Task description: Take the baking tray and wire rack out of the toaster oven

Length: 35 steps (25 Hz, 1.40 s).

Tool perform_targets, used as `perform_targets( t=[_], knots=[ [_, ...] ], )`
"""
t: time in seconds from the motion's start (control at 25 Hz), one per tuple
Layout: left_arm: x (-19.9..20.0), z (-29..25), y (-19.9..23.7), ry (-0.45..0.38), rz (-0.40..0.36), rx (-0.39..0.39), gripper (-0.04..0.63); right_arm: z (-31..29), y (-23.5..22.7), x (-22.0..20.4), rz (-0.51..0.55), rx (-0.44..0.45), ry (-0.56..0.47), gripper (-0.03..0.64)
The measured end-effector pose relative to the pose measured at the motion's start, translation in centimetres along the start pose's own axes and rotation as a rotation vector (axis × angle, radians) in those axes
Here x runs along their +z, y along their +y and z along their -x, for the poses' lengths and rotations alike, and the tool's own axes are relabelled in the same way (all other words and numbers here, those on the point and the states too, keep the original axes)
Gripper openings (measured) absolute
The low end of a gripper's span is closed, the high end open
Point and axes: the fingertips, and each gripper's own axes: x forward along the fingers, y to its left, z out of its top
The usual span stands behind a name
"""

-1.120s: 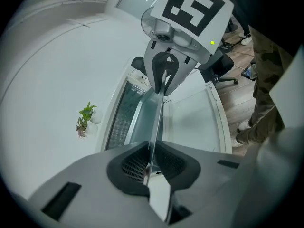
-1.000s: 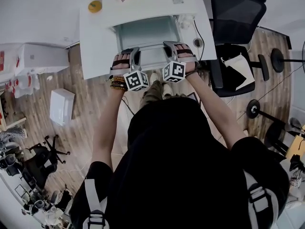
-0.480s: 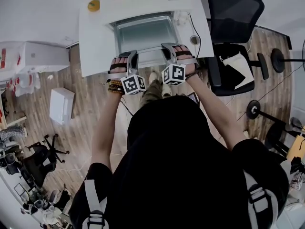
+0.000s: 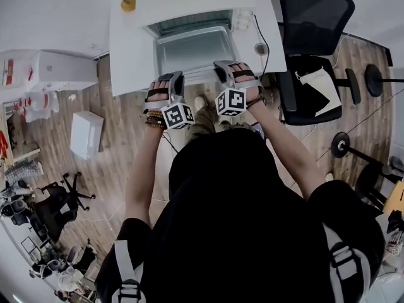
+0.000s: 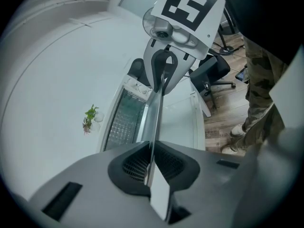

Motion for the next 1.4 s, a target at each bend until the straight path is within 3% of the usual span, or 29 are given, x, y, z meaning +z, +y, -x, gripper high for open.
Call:
perform_targets(
  t=[0.48,1.4],
  knots=[
    [-4.9,1.1,-0.8,0.027,0.072,-0.006,0.048,-1.8,2.7,4.0,0.010,0.057,-0.010,0.069],
    [-24.1,3.6,1.2,0.048,0.151,-0.026,0.048,-10.0,9.4,20.1,0.050,0.162,-0.008,0.067]
  ],
)
